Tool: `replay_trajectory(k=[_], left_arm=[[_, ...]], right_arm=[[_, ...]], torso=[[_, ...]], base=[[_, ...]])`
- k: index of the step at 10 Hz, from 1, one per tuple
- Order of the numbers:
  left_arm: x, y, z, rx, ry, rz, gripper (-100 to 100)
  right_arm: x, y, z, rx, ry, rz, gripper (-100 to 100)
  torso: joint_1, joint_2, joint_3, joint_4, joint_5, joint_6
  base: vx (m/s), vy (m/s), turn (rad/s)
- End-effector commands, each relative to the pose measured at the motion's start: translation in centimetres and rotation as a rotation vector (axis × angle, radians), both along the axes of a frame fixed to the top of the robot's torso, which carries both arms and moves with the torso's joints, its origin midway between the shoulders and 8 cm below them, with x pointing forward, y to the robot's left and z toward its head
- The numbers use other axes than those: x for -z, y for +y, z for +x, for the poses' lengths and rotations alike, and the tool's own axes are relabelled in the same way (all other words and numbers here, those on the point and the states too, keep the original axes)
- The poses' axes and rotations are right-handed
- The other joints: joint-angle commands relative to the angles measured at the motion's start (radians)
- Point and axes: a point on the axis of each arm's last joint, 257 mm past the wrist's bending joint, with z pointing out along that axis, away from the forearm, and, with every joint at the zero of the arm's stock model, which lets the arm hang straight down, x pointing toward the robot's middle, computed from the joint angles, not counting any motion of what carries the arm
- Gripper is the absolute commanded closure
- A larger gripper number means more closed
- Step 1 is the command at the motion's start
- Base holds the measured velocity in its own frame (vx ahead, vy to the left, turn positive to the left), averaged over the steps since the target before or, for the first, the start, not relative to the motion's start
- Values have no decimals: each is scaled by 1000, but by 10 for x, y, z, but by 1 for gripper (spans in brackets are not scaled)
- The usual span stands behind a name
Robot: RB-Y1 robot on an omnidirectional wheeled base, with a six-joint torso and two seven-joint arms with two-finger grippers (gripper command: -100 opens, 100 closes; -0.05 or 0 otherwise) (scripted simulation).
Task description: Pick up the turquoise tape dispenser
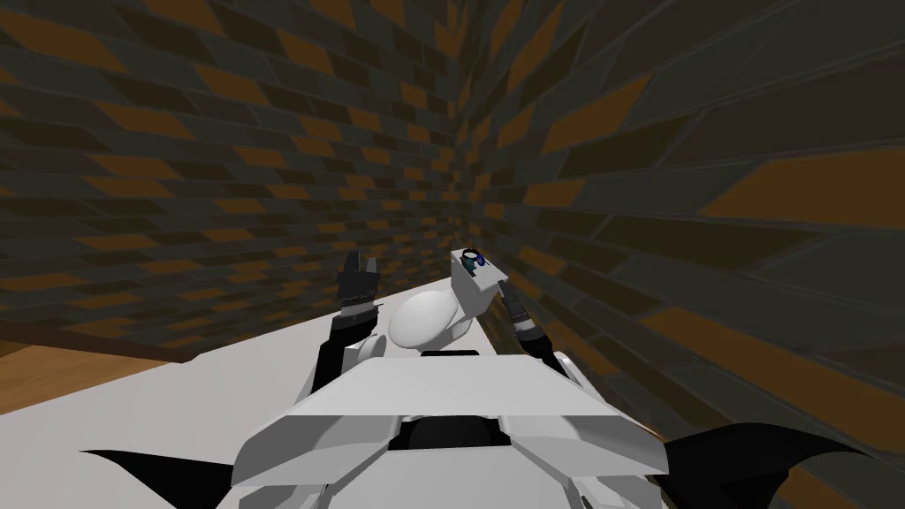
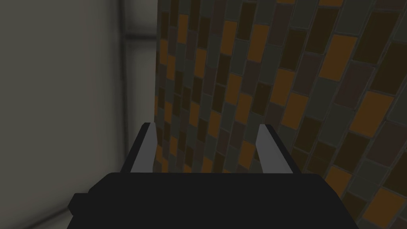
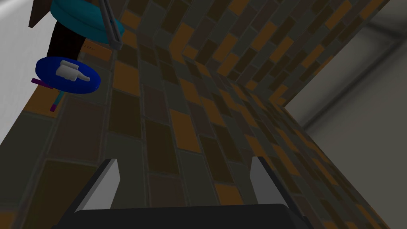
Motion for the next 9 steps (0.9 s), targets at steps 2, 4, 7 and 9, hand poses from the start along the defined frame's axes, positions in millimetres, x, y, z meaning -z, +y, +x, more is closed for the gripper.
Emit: replay_trajectory(k=[2,4,7,9], left_arm=[[0,0,0,0,0,0,0],[0,0,0,0,0,0,0],[0,0,0,0,0,0,0],[0,0,0,0,0,0,0]], right_arm=[[4,-1,-4,-16,15,-19,-100],[13,-3,-11,-37,41,-49,-100],[26,-7,-20,-65,82,-92,-100],[34,-11,-25,-81,108,-119,-100]], torso=[[0,0,0,0,0,0],[0,1,0,0,0,0],[1,1,1,0,0,0],[1,1,1,0,0,0]], base=[[-4,2,-14],[-9,11,-39],[-10,14,-41],[-7,10,-29]])
